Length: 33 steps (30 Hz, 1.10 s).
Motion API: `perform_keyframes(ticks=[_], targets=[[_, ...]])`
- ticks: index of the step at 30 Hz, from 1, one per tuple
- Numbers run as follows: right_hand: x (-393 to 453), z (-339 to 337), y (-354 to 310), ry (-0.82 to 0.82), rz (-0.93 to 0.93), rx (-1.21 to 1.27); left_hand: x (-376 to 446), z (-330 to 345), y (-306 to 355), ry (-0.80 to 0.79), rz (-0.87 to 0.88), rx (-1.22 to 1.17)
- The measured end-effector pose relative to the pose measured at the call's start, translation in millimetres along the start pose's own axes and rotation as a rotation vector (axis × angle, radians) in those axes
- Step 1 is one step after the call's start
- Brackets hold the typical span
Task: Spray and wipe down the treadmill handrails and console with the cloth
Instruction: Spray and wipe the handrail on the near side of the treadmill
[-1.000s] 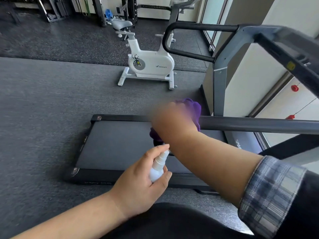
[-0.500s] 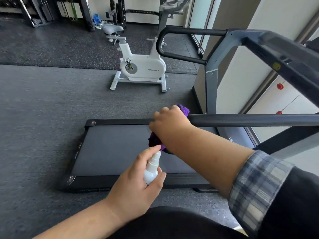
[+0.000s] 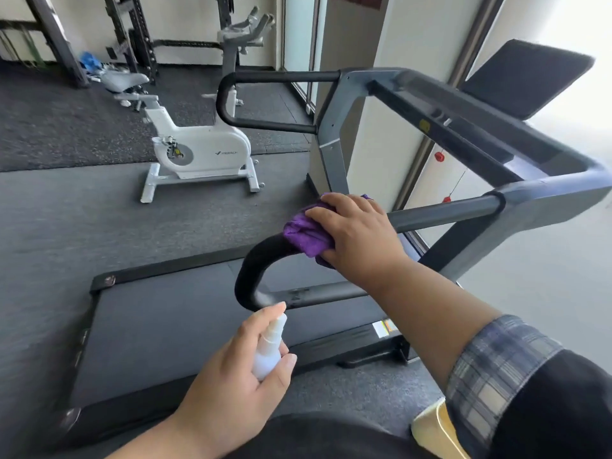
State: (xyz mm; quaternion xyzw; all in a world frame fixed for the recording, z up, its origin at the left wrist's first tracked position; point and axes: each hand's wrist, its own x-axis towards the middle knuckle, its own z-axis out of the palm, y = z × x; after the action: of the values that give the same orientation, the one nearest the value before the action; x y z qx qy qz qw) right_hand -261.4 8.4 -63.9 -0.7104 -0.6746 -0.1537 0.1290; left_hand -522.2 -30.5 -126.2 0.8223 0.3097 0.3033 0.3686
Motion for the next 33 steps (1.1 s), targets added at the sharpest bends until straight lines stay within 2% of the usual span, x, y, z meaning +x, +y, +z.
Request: perform_keyframes(ticks=[20, 26, 33], targets=[[-51, -16, 228, 0.135, 0.422, 0.053, 45, 70, 30, -0.044, -0.016, 0.108], [-45, -3, 199, 0.178, 0.391, 0.045, 58, 86, 41, -0.038, -0.031, 0.076], [-26, 4, 111, 0.085, 0.251, 0.034, 56, 89, 45, -0.021, -0.114, -0.001]])
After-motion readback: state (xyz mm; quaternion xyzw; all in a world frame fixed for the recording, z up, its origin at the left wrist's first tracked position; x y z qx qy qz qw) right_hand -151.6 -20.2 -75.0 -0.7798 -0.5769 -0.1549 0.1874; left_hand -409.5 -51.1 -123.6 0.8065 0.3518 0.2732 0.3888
